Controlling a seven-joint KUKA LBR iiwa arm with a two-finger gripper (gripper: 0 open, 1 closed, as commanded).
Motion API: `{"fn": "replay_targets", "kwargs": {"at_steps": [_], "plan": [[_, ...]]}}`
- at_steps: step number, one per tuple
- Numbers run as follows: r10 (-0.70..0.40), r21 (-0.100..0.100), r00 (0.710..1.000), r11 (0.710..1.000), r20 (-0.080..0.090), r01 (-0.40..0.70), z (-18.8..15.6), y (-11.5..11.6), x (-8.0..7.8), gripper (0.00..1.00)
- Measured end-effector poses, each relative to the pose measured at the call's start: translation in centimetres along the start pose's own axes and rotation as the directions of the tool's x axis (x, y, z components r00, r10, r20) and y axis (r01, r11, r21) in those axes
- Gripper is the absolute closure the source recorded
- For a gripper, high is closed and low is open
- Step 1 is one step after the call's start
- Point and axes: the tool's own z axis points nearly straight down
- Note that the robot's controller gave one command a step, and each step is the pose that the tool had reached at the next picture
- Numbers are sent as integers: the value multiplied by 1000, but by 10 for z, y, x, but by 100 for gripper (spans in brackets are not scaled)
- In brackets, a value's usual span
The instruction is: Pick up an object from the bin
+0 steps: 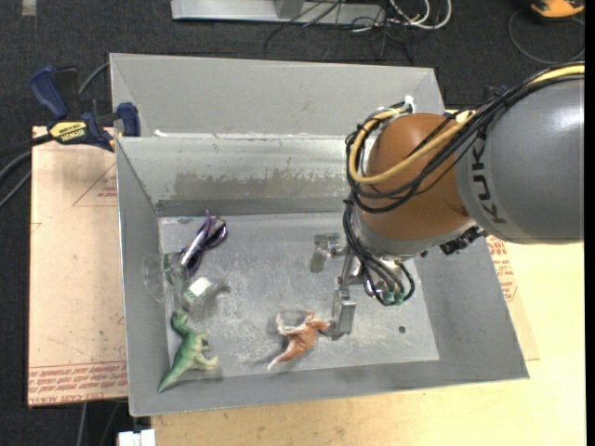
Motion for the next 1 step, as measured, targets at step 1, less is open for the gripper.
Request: {"fn": "replay_targets", "kwargs": {"at_steps": [1], "plan": [[2, 0, 1000, 1000, 7, -2, -4, 0, -1, 0]]}}
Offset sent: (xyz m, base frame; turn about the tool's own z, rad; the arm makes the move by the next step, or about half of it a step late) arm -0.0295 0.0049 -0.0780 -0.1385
